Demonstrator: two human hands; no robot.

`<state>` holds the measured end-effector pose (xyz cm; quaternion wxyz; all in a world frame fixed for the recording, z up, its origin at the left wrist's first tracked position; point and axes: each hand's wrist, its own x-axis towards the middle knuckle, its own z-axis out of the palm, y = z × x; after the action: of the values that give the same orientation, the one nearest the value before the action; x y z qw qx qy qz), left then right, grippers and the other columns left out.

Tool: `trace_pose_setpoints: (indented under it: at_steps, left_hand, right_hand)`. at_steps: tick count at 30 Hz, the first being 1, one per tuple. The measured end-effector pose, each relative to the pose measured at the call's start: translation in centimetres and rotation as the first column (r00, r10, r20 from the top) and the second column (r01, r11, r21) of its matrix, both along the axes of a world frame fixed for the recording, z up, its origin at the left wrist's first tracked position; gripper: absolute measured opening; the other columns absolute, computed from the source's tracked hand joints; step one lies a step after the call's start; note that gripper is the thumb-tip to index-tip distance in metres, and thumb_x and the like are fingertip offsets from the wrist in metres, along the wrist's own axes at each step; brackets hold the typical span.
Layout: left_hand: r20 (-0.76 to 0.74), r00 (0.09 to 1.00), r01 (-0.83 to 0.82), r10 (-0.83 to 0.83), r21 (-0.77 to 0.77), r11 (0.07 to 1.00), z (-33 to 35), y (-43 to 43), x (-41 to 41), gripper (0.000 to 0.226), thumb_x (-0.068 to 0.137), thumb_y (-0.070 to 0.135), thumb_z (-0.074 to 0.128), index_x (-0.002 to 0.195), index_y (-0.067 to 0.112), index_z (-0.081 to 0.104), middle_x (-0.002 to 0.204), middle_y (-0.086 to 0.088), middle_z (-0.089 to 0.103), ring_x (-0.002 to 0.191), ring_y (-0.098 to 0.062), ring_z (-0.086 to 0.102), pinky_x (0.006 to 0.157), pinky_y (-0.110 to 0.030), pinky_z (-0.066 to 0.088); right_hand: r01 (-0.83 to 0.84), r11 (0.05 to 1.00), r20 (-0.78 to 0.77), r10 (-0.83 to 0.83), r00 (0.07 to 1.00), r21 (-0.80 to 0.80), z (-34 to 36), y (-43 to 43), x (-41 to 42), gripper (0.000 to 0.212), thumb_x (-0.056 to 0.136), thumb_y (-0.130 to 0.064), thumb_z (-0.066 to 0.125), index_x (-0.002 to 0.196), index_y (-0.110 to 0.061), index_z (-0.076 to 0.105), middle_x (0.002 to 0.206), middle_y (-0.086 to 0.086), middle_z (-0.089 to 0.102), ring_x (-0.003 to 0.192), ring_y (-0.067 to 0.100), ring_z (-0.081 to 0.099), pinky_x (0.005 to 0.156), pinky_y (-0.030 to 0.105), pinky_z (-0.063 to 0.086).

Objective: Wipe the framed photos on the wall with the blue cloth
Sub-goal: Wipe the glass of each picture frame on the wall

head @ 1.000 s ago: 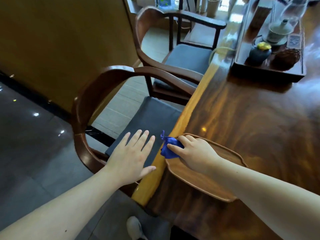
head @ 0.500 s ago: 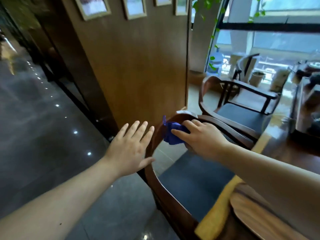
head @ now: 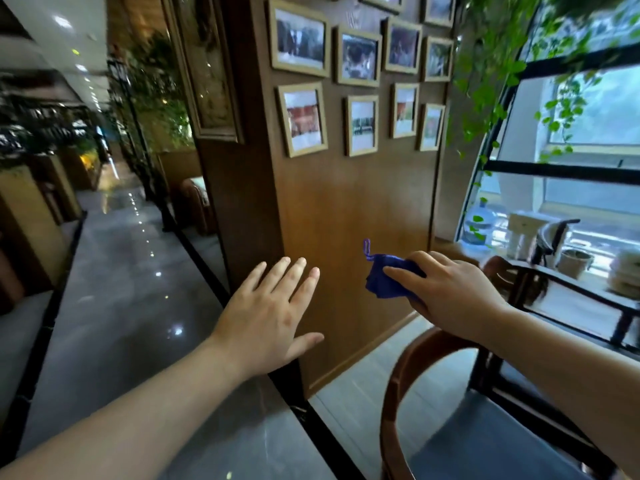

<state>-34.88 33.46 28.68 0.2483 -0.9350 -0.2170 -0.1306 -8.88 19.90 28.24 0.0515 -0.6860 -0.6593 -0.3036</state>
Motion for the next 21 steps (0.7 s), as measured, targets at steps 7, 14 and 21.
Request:
trace_pose_setpoints:
  at_steps: [7,14,21]
  left_hand:
    - [0.093,0.995,-0.03,0.023,0.074,0.997,4.6,6.2,1.4,0.087,0.084,0.072,0.03,0.146,0.011,0.032,0.147,-0.018,0.045,0.135,-0.034,0.043,0.106,-0.053,0.041]
    - [0.117,0.993,-0.037,0.015,0.187,0.982,8.5,14.7,6.9,0.09,0.085,0.074,0.022,0.152,0.015,0.012,0.158,-0.013,0.026,0.146,-0.03,0.023,0.117,-0.049,0.023]
    - [0.162,0.986,-0.074,0.036,0.236,0.969,13.4,25.9,13.8,0.091,0.083,0.074,0.016,0.151,0.013,0.016,0.157,-0.014,0.029,0.145,-0.031,0.025,0.117,-0.05,0.025]
  right_hand:
    - [-0.055,0.994,0.055,0.05,0.997,0.096,4.3,7.2,0.5,0.051,0.081,-0.027,0.066,0.129,-0.021,0.049,0.107,0.012,0.059,0.085,0.03,0.059,0.053,0.037,0.052]
    - [-0.068,0.979,0.079,0.053,0.995,0.194,7.5,16.0,4.8,0.048,0.079,-0.02,0.069,0.125,-0.017,0.055,0.101,0.014,0.061,0.082,0.033,0.06,0.051,0.037,0.051]
    - [-0.071,0.956,0.072,0.052,0.996,0.286,11.3,27.2,12.2,0.049,0.084,-0.022,0.065,0.131,-0.018,0.053,0.111,0.013,0.06,0.094,0.033,0.058,0.058,0.038,0.049]
